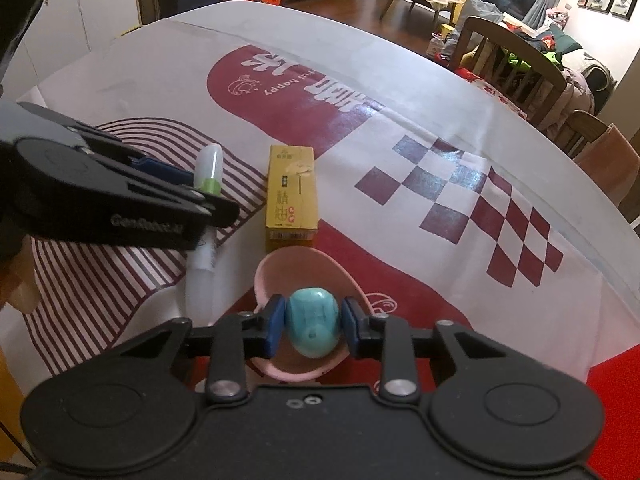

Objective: Organize rigid objects
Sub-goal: 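Grasp the white-green marker with left tool while right tool grasps the teal ball, then carry the marker with left tool while right tool carries the teal ball to the box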

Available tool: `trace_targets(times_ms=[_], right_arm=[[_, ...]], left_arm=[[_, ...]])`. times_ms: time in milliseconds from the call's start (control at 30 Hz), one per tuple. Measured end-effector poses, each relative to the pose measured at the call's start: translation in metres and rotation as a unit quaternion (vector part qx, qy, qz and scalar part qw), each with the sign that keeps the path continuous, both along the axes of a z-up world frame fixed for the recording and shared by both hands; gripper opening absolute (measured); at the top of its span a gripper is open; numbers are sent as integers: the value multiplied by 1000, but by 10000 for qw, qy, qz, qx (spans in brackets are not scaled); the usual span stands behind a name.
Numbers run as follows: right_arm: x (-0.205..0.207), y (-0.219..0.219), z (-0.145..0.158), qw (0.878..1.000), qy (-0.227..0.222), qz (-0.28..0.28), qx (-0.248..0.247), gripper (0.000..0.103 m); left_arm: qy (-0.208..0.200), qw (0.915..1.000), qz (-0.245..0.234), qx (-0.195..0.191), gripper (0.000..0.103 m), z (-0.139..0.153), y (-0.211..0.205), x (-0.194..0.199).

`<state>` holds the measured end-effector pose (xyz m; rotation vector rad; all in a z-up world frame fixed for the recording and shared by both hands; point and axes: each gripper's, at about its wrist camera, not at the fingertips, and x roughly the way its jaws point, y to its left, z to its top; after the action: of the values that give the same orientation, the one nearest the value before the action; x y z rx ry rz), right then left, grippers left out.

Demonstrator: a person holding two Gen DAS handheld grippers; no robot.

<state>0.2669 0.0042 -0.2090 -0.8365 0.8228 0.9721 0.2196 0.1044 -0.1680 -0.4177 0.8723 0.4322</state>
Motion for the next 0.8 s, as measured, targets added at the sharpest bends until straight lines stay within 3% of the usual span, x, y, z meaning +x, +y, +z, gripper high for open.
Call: trace_targets(times_ms=[200,367,800], right_arm=[[-3,-4,7,9997,-61,-171,159,29],[-7,-13,26,9982,-99,-382,459,29],[-23,-56,72,9913,-103,-885,968,29]], left_arm=[[-135,9996,153,-209,31,1,13,-6],[-229,9992,161,-272,17,6,19,-10],[-352,9989,-129,-267,16,18,18,-25]])
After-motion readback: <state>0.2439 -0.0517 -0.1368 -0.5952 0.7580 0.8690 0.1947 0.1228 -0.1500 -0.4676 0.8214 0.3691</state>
